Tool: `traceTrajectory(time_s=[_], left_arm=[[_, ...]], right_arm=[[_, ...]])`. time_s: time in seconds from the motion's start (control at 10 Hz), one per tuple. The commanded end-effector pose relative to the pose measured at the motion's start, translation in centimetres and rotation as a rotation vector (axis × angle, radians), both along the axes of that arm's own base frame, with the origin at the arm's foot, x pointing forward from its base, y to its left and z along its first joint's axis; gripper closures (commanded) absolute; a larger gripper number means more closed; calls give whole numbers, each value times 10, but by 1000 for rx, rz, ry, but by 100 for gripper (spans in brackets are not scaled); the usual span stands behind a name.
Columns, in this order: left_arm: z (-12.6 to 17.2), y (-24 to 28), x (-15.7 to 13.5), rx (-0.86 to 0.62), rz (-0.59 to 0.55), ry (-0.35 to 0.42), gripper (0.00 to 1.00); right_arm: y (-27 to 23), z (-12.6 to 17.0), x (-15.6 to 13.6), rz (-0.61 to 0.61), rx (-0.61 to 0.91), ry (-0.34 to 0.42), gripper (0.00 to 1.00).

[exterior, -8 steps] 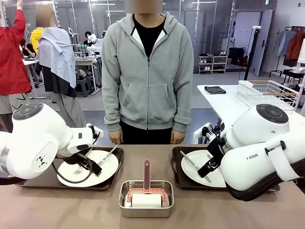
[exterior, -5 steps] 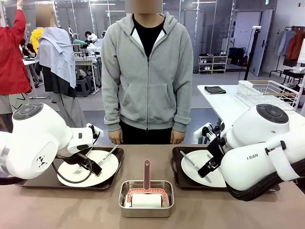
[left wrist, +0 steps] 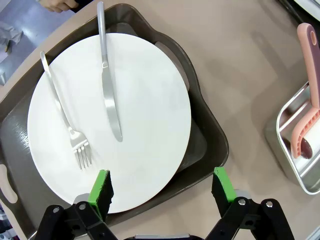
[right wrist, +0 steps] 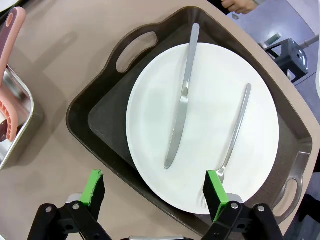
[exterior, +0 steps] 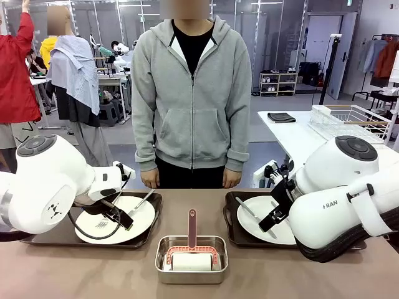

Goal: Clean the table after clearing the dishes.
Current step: When the left (or right) Handle tray is removed, use the left hand (or right hand) to clean the left (or right) side of the table with the Lint Roller.

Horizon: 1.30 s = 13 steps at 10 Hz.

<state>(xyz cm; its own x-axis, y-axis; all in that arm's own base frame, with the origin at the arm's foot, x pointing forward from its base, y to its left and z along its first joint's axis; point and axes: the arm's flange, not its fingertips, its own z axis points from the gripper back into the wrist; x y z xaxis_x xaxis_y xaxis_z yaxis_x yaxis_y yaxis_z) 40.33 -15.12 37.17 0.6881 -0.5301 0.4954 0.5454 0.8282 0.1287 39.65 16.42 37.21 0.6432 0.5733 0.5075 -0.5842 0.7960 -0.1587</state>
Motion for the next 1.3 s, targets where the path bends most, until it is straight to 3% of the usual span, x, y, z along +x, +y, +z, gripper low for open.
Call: traceTrajectory(time_s=[0.0,0.3,0.6,0.8,0.9,1.0,1.2], left_arm=[[0,0,0,0,0,0,0],[0,0,0,0,0,0,0],[23,1,21,-12,-11,48,0],[53,15,42,-197,-98,268,0],[68,31,56,-279,-88,288,0],[83,52,62,-412,-153,337,0],[89,95,69,-660,-149,385,0]], right_arm=[[1,0,0,0,1,0,0],[0,0,0,0,0,0,0],[-10,30,36,46,80,97,0],[-24,58,59,95,175,168,0],[-35,68,70,127,256,226,0],[-55,79,79,115,417,295,0],[-86,82,75,140,623,352,0]])
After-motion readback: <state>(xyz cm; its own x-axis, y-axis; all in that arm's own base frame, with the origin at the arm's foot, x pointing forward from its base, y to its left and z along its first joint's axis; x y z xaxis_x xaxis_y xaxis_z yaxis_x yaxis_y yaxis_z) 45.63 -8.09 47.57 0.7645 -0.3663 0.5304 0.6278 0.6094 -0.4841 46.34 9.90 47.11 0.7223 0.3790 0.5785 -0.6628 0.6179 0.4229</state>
